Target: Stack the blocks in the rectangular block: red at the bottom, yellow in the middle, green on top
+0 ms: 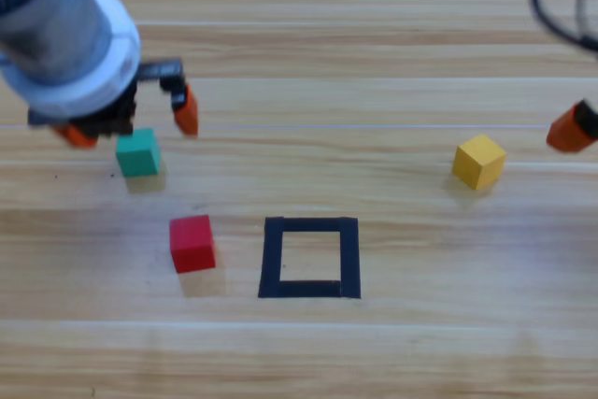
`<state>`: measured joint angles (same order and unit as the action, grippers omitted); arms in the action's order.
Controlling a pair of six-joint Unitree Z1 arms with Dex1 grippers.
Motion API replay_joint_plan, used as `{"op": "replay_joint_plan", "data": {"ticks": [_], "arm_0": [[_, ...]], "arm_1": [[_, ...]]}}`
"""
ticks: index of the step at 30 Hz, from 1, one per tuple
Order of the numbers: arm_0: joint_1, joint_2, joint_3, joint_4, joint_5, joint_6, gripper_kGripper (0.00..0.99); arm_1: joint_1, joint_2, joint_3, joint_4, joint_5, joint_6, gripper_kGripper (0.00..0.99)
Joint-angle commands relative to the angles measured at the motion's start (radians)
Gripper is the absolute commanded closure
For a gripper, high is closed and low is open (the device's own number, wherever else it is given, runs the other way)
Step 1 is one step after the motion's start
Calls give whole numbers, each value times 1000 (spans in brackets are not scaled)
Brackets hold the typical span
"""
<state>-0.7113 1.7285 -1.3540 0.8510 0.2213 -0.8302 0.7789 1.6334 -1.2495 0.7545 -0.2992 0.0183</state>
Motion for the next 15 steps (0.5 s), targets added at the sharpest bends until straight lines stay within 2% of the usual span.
{"op": "replay_joint_plan", "data": {"ticks": [1, 4, 6, 15], "arm_0": [[-17, 117, -25, 76, -56, -107, 0], [-20, 128, -25, 85, -79, -133, 0], [-23, 144, -25, 88, -94, -144, 0], [-53, 229, -39, 71, -109, -194, 2]], "arm_1": [[-89, 215, -50, -30, 60, -55, 5], [-119, 273, -81, -30, 89, -64, 5], [-139, 307, -96, -30, 143, -87, 5], [-178, 511, -229, -30, 187, -92, 10]]}}
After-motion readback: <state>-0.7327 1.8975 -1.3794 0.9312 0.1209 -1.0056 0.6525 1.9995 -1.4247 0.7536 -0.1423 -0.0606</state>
